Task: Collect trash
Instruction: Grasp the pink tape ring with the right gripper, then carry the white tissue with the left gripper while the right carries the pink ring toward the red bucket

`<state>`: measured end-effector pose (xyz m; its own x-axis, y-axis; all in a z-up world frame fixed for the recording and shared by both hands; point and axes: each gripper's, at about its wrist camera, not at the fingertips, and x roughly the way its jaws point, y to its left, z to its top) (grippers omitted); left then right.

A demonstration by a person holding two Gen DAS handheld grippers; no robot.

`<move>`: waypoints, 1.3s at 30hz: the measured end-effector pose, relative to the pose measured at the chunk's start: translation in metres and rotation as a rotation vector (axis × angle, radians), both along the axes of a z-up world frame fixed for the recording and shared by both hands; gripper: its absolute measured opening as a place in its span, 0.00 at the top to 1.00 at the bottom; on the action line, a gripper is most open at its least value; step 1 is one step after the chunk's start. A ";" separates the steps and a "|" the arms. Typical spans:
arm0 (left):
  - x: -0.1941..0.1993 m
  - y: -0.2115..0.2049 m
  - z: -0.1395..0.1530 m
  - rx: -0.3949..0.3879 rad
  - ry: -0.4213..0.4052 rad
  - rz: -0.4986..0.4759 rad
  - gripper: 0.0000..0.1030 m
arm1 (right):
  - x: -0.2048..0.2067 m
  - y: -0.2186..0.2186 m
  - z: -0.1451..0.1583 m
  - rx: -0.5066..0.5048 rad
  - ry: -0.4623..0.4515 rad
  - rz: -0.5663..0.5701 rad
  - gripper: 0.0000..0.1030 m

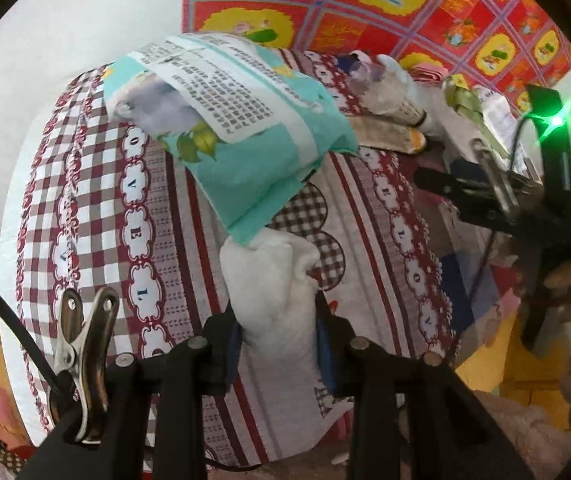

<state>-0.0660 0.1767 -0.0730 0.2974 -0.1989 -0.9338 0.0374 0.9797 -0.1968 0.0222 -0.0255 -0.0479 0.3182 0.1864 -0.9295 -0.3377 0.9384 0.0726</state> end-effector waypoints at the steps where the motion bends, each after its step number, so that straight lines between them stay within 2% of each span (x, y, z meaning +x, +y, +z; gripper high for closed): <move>1: -0.001 0.000 0.000 0.005 -0.001 -0.007 0.68 | 0.000 0.002 -0.001 -0.008 -0.003 -0.001 0.08; 5: 0.000 0.002 -0.003 0.010 0.009 -0.005 0.68 | 0.002 0.007 -0.005 -0.026 -0.007 0.000 0.09; 6: -0.001 0.005 -0.004 0.010 0.015 0.002 0.68 | 0.002 0.009 -0.006 -0.020 -0.002 0.004 0.13; 7: -0.003 0.008 -0.005 0.011 0.018 0.008 0.68 | 0.002 0.010 -0.009 -0.003 0.024 0.005 0.23; 8: -0.005 0.011 -0.006 0.012 0.020 0.013 0.68 | 0.002 0.012 -0.012 0.001 0.042 0.001 0.27; 15: -0.013 0.024 -0.014 0.014 0.029 0.043 0.68 | 0.000 0.012 -0.018 -0.018 0.025 -0.019 0.27; 17: -0.014 0.026 -0.014 0.009 0.026 0.051 0.68 | 0.000 0.009 -0.020 -0.053 0.019 -0.035 0.27; 24: -0.017 0.029 -0.016 -0.004 0.014 0.058 0.68 | 0.003 -0.015 -0.020 -0.021 0.018 -0.114 0.28; 27: -0.018 0.029 -0.016 -0.007 0.007 0.054 0.68 | 0.002 -0.011 -0.018 -0.038 -0.006 -0.109 0.45; 28: -0.018 0.029 -0.016 -0.009 0.006 0.054 0.68 | 0.001 -0.009 -0.017 -0.034 -0.014 -0.100 0.57; 35: -0.020 0.030 -0.015 -0.016 0.001 0.054 0.67 | -0.010 0.010 0.002 0.052 -0.026 -0.074 0.57; 39: -0.021 0.027 -0.015 -0.016 -0.008 0.049 0.67 | -0.018 0.048 0.027 0.125 -0.047 0.025 0.57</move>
<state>-0.0869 0.2034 -0.0882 0.3149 -0.1983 -0.9282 -0.0089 0.9773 -0.2118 0.0045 0.0228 -0.0214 0.3546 0.3079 -0.8829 -0.3667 0.9144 0.1716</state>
